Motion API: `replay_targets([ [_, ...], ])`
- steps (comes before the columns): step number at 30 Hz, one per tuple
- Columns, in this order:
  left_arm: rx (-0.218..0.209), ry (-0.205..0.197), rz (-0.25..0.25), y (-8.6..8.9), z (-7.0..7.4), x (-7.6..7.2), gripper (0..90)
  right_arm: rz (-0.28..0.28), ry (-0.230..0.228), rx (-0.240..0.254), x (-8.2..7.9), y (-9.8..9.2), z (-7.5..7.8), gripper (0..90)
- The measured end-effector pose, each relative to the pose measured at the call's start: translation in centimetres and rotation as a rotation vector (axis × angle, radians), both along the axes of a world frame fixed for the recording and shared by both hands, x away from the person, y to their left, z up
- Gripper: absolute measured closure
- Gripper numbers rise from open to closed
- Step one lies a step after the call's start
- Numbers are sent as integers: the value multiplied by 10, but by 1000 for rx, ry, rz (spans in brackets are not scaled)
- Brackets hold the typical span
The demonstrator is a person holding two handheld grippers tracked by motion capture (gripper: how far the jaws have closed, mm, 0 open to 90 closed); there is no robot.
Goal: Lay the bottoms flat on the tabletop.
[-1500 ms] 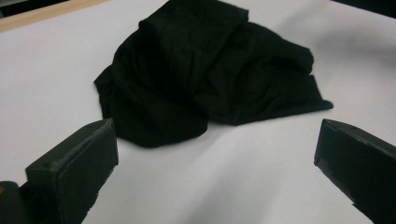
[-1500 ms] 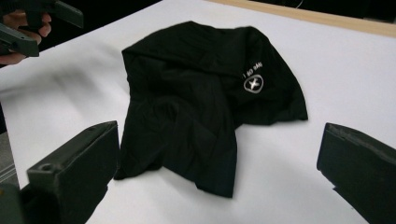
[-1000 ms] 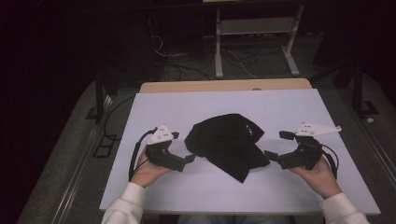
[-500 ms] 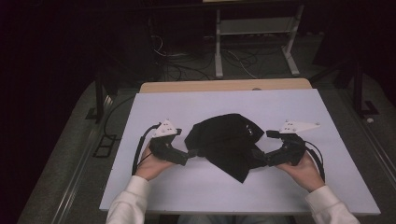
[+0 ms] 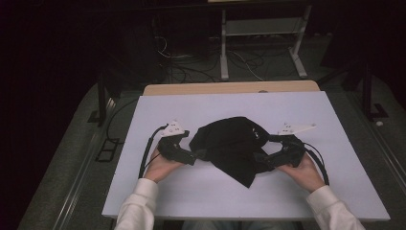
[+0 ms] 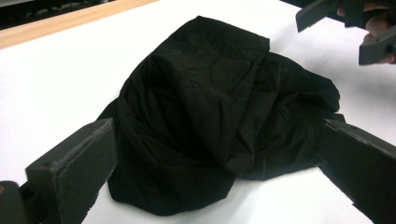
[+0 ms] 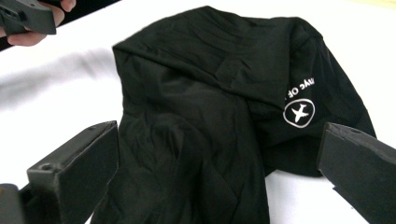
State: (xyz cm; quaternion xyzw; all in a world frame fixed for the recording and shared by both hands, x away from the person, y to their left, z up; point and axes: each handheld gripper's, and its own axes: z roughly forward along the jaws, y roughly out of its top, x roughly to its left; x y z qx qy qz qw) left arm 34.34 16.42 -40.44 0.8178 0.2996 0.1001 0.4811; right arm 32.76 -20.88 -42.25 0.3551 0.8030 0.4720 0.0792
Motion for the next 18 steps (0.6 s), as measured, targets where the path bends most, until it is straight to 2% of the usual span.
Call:
replay_targets([
  [6,10,51,11,-6,-11,8,0,-9,31,-15,6,1,-8,0],
  [9,14,72,18,-10,-16,11,0,-17,59,-60,9,3,-15,0],
  [11,8,90,16,-12,-18,13,0,-20,62,-61,9,3,-17,0],
  [12,5,95,15,-13,-18,14,2,-20,64,-60,8,2,-19,21],
  [13,1,99,14,-14,-19,14,47,-13,76,-59,7,1,-23,62],
  [14,-5,102,9,-15,-20,15,47,-13,76,-59,7,1,-23,62],
  [15,-12,112,6,-16,-21,15,82,-12,87,-67,7,0,-25,108],
  [18,-6,116,1,-19,-23,15,111,-1,114,-62,7,-1,-26,158],
])
